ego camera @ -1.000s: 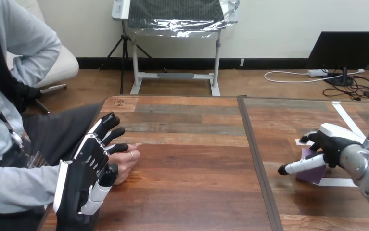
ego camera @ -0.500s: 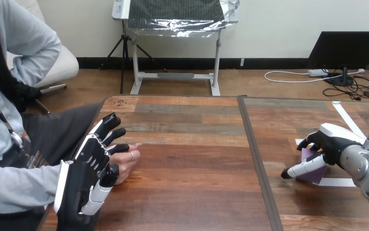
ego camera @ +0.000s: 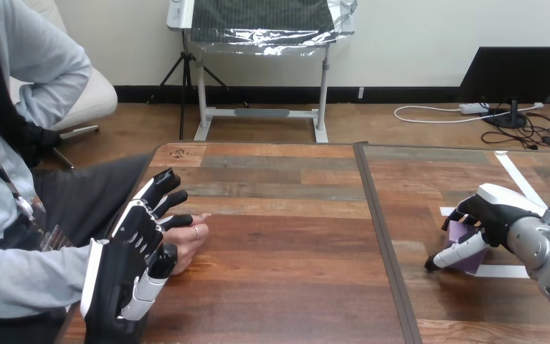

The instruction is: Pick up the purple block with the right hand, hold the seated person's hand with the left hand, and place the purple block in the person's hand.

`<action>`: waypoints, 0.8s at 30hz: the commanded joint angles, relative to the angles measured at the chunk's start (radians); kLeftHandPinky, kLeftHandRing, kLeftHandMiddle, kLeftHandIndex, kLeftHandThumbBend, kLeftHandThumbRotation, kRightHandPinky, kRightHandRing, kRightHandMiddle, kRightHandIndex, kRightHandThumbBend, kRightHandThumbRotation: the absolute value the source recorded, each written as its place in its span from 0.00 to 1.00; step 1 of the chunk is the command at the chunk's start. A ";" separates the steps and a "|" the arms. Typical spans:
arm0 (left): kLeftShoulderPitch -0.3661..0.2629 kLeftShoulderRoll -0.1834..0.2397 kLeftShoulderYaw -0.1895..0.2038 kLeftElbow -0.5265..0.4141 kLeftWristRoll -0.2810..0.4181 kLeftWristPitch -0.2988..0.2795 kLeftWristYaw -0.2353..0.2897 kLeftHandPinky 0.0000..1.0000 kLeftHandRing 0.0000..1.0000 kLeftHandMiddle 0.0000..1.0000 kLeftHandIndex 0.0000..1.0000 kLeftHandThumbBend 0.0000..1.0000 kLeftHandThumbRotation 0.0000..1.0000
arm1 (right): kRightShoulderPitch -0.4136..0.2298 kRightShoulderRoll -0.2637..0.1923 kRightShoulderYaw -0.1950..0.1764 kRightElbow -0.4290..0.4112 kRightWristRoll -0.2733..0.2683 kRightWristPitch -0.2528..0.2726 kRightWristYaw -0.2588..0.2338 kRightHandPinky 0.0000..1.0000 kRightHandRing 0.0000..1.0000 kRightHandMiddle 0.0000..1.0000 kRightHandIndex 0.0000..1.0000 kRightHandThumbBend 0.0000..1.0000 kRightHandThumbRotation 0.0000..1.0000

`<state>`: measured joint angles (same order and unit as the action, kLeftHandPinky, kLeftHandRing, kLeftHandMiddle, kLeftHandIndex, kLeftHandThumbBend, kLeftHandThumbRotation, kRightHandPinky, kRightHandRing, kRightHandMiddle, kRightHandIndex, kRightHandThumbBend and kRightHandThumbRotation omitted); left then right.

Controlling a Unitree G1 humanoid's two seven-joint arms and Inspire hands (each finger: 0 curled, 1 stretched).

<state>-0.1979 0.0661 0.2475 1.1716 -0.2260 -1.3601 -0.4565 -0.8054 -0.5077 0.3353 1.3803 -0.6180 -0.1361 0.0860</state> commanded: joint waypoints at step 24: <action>-0.054 0.013 -0.009 -0.034 0.001 -0.010 -0.009 0.71 0.83 0.87 0.85 1.00 0.83 | -0.014 0.030 -0.018 -0.004 0.036 -0.028 0.017 0.68 0.73 0.74 0.73 0.92 0.26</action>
<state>-0.1980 0.0660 0.2474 1.1716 -0.2311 -1.3600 -0.4676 -0.8014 -0.5114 0.3163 1.3806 -0.5884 -0.1473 0.0904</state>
